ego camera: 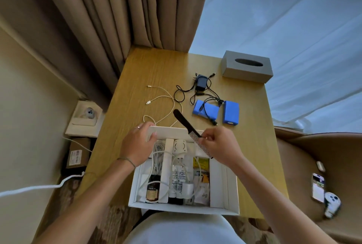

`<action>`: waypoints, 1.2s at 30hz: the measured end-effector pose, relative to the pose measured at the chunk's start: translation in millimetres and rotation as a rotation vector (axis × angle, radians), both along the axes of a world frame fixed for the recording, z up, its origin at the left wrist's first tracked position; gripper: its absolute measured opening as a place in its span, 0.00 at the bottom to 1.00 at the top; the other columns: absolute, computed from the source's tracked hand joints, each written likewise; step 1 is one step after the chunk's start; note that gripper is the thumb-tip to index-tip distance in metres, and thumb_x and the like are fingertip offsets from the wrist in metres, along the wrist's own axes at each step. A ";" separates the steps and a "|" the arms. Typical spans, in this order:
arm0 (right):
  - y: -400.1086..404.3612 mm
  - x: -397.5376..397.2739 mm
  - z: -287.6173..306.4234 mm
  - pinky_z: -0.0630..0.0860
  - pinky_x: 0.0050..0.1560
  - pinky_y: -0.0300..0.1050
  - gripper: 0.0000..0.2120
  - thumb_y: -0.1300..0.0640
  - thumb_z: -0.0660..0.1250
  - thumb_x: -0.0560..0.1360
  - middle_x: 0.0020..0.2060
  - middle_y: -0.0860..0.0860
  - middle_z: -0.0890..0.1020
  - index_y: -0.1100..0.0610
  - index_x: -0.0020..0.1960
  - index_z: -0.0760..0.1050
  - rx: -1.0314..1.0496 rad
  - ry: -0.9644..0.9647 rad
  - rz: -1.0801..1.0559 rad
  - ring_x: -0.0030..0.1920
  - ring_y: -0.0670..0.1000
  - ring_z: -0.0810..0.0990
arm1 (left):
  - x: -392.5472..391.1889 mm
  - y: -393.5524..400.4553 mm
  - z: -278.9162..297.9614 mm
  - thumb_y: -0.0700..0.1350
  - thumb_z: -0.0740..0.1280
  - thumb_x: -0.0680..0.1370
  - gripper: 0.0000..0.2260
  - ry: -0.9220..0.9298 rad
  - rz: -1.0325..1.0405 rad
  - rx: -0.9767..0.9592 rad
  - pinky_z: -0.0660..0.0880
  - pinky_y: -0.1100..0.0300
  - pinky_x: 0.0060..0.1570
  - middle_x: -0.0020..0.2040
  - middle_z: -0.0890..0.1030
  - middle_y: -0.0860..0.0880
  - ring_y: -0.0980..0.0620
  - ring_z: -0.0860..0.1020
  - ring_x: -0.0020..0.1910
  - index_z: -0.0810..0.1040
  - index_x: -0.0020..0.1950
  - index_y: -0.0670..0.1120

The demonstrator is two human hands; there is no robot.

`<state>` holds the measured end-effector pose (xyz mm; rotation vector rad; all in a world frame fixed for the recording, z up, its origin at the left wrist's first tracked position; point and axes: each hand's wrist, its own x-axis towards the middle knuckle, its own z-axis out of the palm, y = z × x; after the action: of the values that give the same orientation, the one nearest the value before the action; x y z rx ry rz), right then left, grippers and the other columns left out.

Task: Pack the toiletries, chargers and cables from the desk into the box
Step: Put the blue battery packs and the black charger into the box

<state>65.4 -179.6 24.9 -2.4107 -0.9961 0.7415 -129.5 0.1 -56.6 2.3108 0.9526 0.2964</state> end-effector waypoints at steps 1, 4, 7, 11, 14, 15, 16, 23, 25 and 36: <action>-11.4 -8.3 -4.8 0.76 0.31 0.43 0.04 0.54 0.71 0.77 0.28 0.45 0.79 0.50 0.45 0.85 -0.022 0.020 0.002 0.29 0.46 0.76 | 0.4 -0.1 -0.7 0.49 0.62 0.82 0.07 -0.002 0.001 0.000 0.67 0.60 0.32 0.48 0.79 0.50 0.50 0.76 0.41 0.75 0.59 0.51; -36.1 -29.2 -25.9 0.80 0.32 0.46 0.04 0.55 0.71 0.77 0.31 0.47 0.82 0.51 0.45 0.84 -0.131 0.026 0.049 0.30 0.49 0.80 | 1.7 0.4 -1.2 0.48 0.65 0.81 0.09 -0.004 0.012 0.000 0.71 0.57 0.36 0.49 0.80 0.49 0.48 0.76 0.45 0.75 0.60 0.50; -46.6 -39.3 -50.2 0.78 0.28 0.42 0.04 0.54 0.69 0.78 0.33 0.46 0.82 0.51 0.48 0.83 -0.262 -0.004 0.092 0.30 0.47 0.79 | 1.6 -0.5 1.9 0.48 0.65 0.80 0.09 0.006 0.017 0.001 0.75 0.54 0.39 0.50 0.80 0.48 0.46 0.76 0.47 0.75 0.60 0.49; -48.1 -44.0 -72.2 0.70 0.25 0.37 0.05 0.54 0.68 0.79 0.33 0.45 0.79 0.53 0.51 0.82 -0.309 0.005 0.091 0.30 0.45 0.77 | 3.3 0.6 6.2 0.51 0.63 0.81 0.09 0.065 -0.007 -0.025 0.78 0.53 0.40 0.50 0.79 0.48 0.45 0.77 0.47 0.75 0.60 0.50; -47.5 -40.9 -73.9 0.67 0.23 0.36 0.07 0.53 0.68 0.79 0.32 0.45 0.78 0.53 0.49 0.83 -0.326 -0.013 0.105 0.30 0.45 0.77 | 8.0 1.0 14.6 0.50 0.64 0.81 0.11 0.058 0.002 0.103 0.76 0.51 0.50 0.55 0.80 0.48 0.46 0.76 0.55 0.79 0.60 0.49; -46.6 -38.2 -71.3 0.70 0.24 0.38 0.08 0.53 0.67 0.79 0.32 0.46 0.79 0.53 0.47 0.84 -0.323 -0.028 0.110 0.31 0.46 0.79 | 11.6 0.7 18.5 0.48 0.64 0.80 0.10 0.036 0.003 0.140 0.75 0.50 0.54 0.57 0.80 0.47 0.46 0.74 0.58 0.80 0.59 0.48; -45.8 -34.7 -67.5 0.76 0.26 0.40 0.10 0.52 0.66 0.80 0.32 0.47 0.81 0.54 0.45 0.84 -0.301 -0.043 0.097 0.32 0.48 0.81 | 17.0 0.2 22.9 0.47 0.65 0.80 0.10 0.015 -0.001 0.156 0.74 0.49 0.56 0.58 0.79 0.47 0.47 0.74 0.59 0.80 0.58 0.48; -35.2 21.5 -24.3 0.83 0.38 0.45 0.10 0.52 0.66 0.80 0.33 0.44 0.83 0.51 0.44 0.84 0.165 -0.062 -0.172 0.34 0.44 0.81 | 83.7 -11.7 45.2 0.45 0.64 0.80 0.08 0.042 -0.189 0.074 0.74 0.57 0.48 0.60 0.77 0.53 0.52 0.73 0.57 0.80 0.56 0.51; -32.8 48.8 -22.4 0.81 0.37 0.48 0.09 0.55 0.67 0.79 0.32 0.45 0.83 0.53 0.44 0.84 0.240 -0.035 -0.265 0.34 0.47 0.81 | 109.0 -17.3 45.5 0.46 0.63 0.81 0.08 0.104 -0.239 0.076 0.70 0.63 0.37 0.58 0.76 0.55 0.57 0.73 0.44 0.79 0.57 0.51; -15.5 169.8 -109.6 0.78 0.52 0.51 0.28 0.51 0.67 0.75 0.64 0.55 0.75 0.54 0.73 0.69 -0.026 -0.011 -0.466 0.56 0.57 0.79 | 216.3 -30.7 13.6 0.45 0.62 0.80 0.09 0.351 -0.416 0.114 0.76 0.59 0.45 0.54 0.78 0.53 0.55 0.77 0.47 0.80 0.56 0.53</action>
<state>235.2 -195.0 -84.6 -2.5294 -0.3970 0.5715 86.8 -30.6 -43.0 2.6479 0.5959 -0.2404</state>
